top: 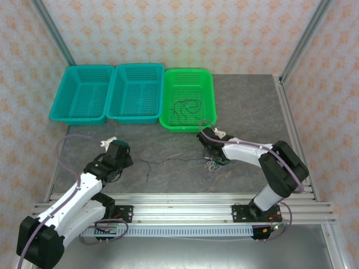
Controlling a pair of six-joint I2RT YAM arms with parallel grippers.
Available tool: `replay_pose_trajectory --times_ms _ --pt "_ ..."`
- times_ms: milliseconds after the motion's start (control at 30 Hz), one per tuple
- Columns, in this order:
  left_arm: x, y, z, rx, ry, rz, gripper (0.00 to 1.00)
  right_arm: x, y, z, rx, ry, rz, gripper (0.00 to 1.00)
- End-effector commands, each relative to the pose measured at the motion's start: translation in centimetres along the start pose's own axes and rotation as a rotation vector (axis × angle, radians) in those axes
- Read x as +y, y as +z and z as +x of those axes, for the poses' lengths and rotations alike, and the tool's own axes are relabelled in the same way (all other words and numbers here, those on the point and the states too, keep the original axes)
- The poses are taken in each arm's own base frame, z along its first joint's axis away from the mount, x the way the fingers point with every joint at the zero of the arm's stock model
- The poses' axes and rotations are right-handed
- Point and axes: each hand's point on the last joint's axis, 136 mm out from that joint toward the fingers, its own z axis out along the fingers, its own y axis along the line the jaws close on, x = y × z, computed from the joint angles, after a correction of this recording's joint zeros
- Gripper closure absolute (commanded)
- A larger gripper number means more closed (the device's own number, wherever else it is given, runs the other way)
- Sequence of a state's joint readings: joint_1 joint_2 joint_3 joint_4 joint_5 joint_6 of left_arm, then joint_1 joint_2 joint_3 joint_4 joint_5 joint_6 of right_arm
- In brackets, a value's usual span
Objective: Untangle the cables
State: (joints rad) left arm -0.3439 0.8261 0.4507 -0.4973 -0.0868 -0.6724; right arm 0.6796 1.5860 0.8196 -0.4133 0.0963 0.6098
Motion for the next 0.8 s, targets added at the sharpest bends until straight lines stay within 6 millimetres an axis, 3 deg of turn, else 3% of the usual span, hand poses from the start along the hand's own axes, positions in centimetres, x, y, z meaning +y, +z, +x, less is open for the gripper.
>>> replay_pose_trajectory --times_ms 0,133,300,467,633,767 --pt "-2.7 0.4 0.4 0.034 0.041 0.144 0.73 1.0 -0.8 -0.2 -0.005 -0.019 -0.077 1.0" --pt "-5.4 -0.3 0.3 0.041 0.085 0.266 0.62 2.5 -2.4 -0.7 -0.025 -0.074 -0.18 1.0" --pt "-11.5 -3.4 0.7 -0.014 0.357 0.412 0.51 5.0 -5.6 -1.4 -0.053 -0.16 -0.358 1.0" --pt "-18.2 -5.5 4.4 -0.015 0.742 0.588 0.39 6.5 -8.6 -1.8 -0.091 -0.238 -0.486 1.0" --pt "-22.2 -5.5 7.0 -0.125 1.08 0.641 0.33 7.3 -10.4 -1.2 -0.076 -0.272 -0.573 1.0" --pt "-24.6 -4.4 6.8 -0.213 1.15 0.635 0.23 7.8 -11.2 -0.5 -0.049 -0.282 -0.628 1.0"
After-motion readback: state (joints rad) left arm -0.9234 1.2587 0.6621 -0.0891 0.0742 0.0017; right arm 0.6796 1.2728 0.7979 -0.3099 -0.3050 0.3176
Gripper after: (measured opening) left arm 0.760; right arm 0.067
